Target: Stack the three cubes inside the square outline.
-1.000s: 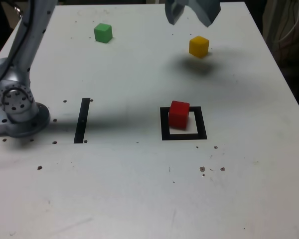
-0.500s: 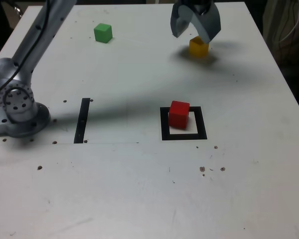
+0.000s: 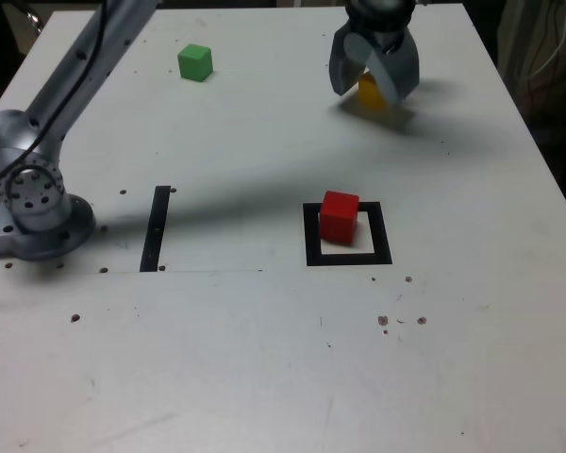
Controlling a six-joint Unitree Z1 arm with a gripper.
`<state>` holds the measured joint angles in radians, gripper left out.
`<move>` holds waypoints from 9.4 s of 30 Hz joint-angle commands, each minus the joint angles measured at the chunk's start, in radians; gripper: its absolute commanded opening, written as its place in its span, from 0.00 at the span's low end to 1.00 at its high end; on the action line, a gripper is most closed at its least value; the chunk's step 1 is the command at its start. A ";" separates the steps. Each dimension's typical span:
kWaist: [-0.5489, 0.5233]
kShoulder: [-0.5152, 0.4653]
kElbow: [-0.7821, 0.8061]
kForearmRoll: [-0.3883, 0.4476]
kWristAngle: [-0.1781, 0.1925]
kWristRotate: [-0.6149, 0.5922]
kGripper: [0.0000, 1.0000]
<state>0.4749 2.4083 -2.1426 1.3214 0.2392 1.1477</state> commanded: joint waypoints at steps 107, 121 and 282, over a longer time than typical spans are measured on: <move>-0.598 -0.393 0.539 -0.011 -0.164 -1.097 0.32; -0.598 -0.396 0.548 -0.040 -0.137 -1.094 0.51; 0.611 -0.351 0.690 -0.443 -0.109 0.113 0.32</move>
<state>1.0868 2.0610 -1.4577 0.8836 0.1379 1.2674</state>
